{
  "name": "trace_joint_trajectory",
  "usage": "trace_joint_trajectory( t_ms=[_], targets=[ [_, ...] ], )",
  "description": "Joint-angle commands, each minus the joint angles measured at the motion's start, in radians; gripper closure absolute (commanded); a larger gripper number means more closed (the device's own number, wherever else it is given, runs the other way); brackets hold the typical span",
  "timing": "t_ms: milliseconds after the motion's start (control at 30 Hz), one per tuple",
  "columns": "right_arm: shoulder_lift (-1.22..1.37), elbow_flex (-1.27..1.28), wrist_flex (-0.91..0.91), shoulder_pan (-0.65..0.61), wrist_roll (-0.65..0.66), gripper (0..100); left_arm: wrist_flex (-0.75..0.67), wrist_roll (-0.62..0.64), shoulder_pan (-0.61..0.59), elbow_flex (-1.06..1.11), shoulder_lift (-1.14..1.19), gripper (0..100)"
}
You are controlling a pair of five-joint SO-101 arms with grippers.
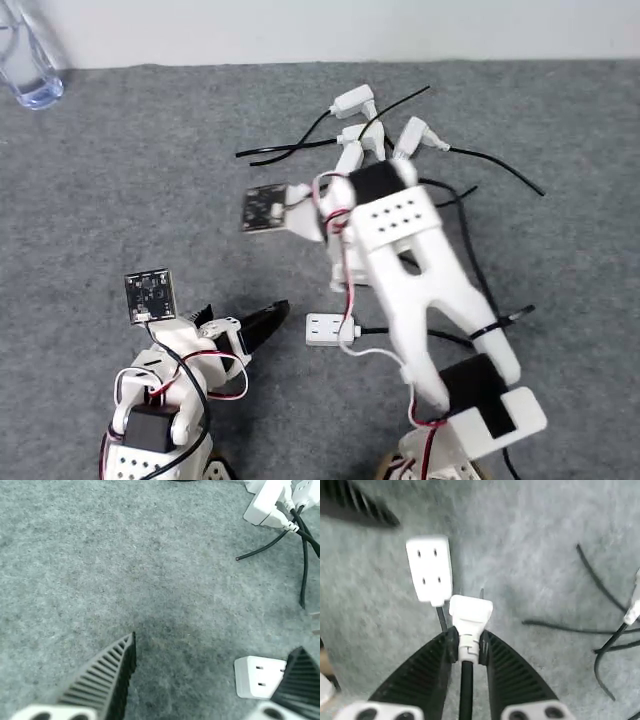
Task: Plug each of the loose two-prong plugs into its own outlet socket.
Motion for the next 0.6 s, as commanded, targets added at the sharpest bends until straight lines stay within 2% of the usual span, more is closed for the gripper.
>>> trace_joint_trajectory(
  t_ms=[0,300,567],
  targets=[
    [0.002,0.055,-0.059,0.084,0.112,99.0,0.002,-0.002,0.000,-0.008,-0.009,57],
    [0.116,0.249,-0.352,0.220,0.275,99.0,0.002,-0.002,0.000,-0.008,-0.006,57],
    [0.157,0.256,-0.338,0.288,0.293,97.7,0.002,-0.002,0.000,-0.008,-0.006,57]
  ],
)
